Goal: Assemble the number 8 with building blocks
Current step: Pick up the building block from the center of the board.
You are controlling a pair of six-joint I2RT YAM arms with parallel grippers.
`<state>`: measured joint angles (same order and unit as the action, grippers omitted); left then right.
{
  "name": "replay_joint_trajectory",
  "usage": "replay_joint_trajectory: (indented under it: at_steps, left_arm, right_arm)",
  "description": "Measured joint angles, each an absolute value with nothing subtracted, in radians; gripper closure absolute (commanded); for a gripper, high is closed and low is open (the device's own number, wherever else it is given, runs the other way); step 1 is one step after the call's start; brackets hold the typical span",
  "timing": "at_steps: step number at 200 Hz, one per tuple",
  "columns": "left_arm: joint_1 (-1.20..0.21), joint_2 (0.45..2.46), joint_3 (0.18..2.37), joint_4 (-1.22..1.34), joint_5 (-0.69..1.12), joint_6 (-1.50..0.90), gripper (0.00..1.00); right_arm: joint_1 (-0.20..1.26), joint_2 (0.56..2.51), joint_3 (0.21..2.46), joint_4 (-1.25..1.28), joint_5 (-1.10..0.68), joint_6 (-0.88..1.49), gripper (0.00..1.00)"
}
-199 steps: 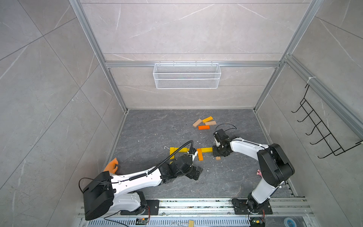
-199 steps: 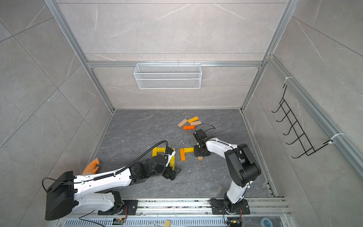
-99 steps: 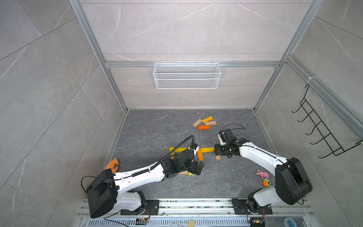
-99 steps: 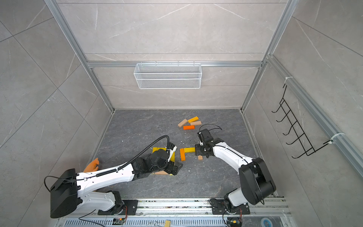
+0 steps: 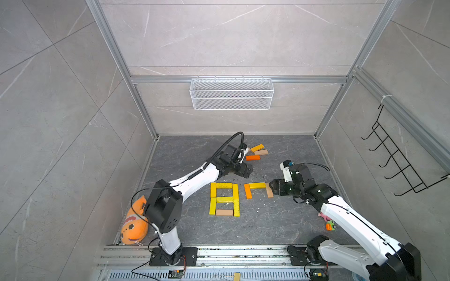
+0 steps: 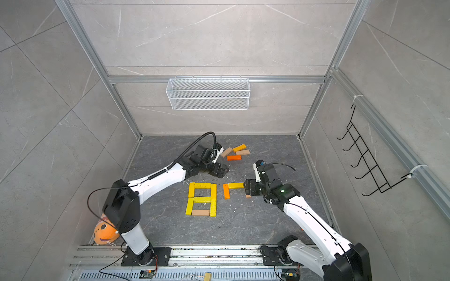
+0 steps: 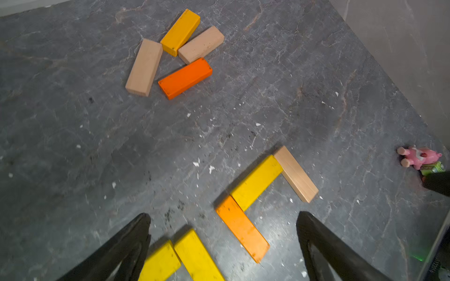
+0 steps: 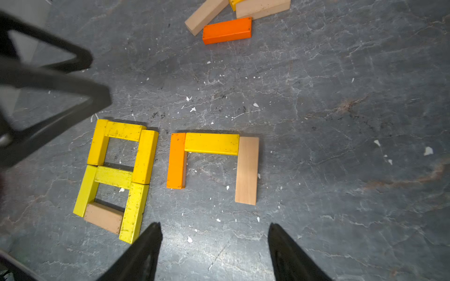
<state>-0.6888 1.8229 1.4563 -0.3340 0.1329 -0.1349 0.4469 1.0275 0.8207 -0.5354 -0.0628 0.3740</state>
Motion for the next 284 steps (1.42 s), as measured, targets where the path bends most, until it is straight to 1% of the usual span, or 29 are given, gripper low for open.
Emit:
replay_joint_trajectory:
  at_steps: [27, 60, 106, 134, 165, 200, 284]
  left_arm:
    - [-0.648, 1.980, 1.614, -0.363, 0.183, -0.046, 0.03]
    - [-0.646, 2.167, 1.821, -0.403, 0.229, 0.049, 0.03]
    - [-0.641, 2.407, 2.119, -0.486, 0.281, 0.149, 0.05]
    - [-0.627, 2.510, 2.235, -0.524, 0.299, 0.169, 0.05]
    - [-0.605, 2.565, 2.293, -0.546, 0.317, 0.174, 0.05]
    - [-0.591, 2.589, 2.310, -0.543, 0.322, 0.184, 0.05]
    - [-0.589, 2.668, 2.409, -0.533, 0.327, 0.185, 0.05]
  right_arm:
    - [0.449, 0.957, 0.818, -0.567, -0.080, 0.374, 0.23]
    - [0.451, 0.888, 0.818, -0.599, -0.098, 0.374, 0.23]
    - [0.451, 0.848, 0.819, -0.640, -0.110, 0.382, 0.23]
    - [0.451, 0.835, 0.819, -0.662, -0.113, 0.382, 0.23]
    - [0.451, 0.822, 0.819, -0.684, -0.113, 0.385, 0.24]
    - [0.451, 0.817, 0.819, -0.688, -0.113, 0.389, 0.24]
    - [0.451, 0.815, 0.819, -0.719, -0.105, 0.392, 0.24]
